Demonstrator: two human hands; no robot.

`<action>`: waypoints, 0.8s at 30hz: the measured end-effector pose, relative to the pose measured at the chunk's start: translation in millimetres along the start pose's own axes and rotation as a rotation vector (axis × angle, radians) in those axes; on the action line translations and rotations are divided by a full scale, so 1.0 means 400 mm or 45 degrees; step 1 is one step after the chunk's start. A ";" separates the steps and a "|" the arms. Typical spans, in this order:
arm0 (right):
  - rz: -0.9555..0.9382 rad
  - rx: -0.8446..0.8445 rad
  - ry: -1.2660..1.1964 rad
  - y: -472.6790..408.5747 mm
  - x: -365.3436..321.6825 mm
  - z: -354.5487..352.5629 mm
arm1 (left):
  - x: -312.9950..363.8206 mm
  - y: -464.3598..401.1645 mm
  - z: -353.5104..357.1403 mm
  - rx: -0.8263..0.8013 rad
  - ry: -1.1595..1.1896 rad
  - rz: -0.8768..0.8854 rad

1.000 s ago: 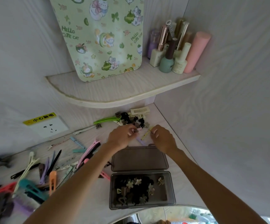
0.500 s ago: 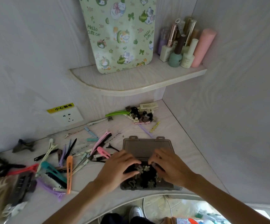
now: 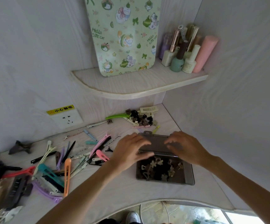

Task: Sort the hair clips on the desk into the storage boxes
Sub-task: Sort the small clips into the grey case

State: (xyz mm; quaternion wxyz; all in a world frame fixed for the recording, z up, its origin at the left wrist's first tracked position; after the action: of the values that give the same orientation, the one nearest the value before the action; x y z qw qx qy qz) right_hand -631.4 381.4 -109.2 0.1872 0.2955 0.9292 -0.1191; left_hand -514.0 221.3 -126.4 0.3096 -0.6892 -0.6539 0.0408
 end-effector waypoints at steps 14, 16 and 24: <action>0.558 -0.017 -0.060 -0.289 0.046 0.225 | -0.237 -0.142 0.136 -0.437 -0.046 -0.559; 0.586 -0.059 -0.102 -0.307 0.050 0.232 | -0.243 -0.141 0.134 -0.375 -0.124 -0.573; 0.652 -0.036 -0.229 -0.327 0.053 0.249 | -0.282 -0.145 0.116 -0.159 0.064 -0.870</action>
State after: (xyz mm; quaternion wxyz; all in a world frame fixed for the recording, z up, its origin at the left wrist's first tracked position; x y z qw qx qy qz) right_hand -697.5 254.9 -193.2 0.2971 0.5065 0.8054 -0.0807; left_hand -602.2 131.5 -175.0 0.2788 -0.4489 -0.8401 -0.1222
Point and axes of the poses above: each hand's wrist, its own y-axis away from the middle knuckle, its own z-axis out of the palm, x = y × z, the point moved 5 cm from there along -y, towards the middle knuckle, and after that the axes turned 10 degrees about x, right-handed, at the moved point
